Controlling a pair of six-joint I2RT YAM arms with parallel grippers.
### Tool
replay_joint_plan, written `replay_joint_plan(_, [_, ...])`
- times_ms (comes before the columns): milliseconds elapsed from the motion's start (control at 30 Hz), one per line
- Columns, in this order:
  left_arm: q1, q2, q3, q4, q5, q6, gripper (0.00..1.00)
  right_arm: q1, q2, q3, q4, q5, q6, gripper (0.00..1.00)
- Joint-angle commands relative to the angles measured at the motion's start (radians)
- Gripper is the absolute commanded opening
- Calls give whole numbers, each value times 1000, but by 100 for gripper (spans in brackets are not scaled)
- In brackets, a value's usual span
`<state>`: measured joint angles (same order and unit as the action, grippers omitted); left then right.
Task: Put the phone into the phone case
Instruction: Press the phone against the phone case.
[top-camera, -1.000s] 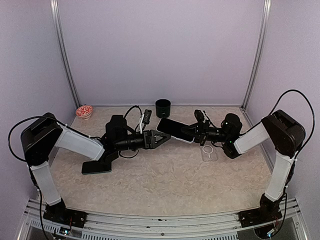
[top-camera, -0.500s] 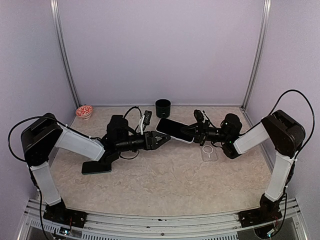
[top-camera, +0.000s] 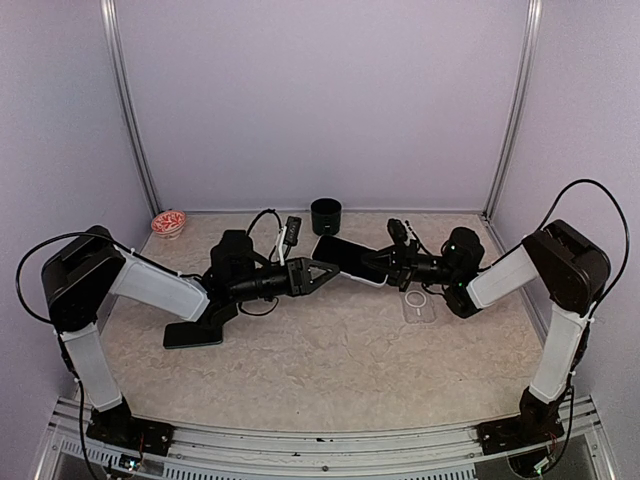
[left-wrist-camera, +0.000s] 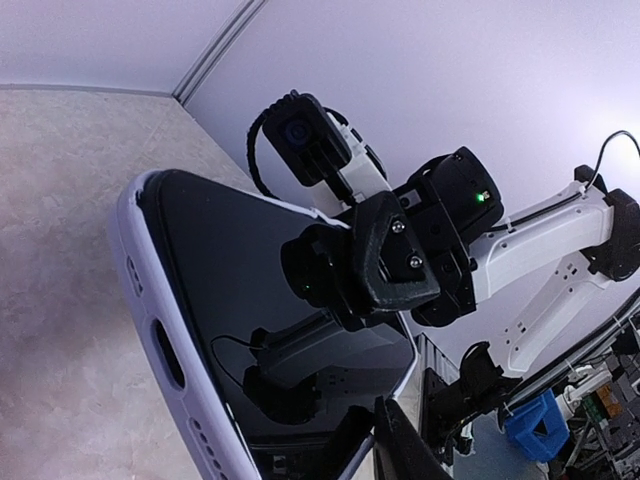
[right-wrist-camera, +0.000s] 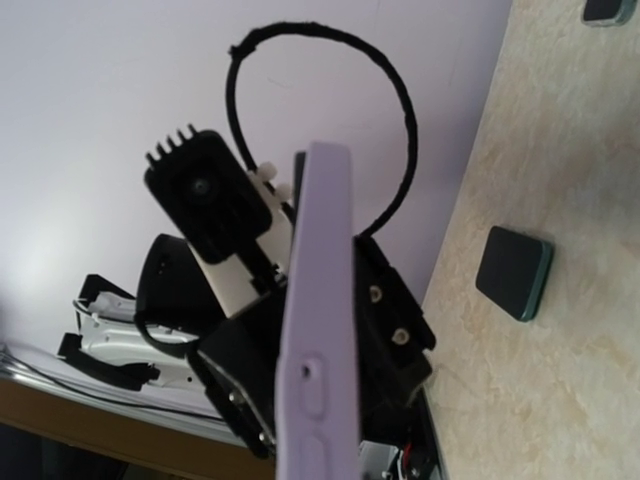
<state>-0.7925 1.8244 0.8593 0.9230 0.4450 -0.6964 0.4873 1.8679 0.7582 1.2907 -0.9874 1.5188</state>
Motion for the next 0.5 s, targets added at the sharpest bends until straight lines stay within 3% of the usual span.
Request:
replay_joint_plan(0, [4,6,-1,43,13,13,25,14,-9,11,137,-15,41,2])
replay_joint_plan(267, [8,-9,-5,51,69,58,1,13,36,29,272,-31,160,3])
replay_joint_plan(467, [28,-53,-32,34,149,127,0,-4,45,33,274,-35,178,3])
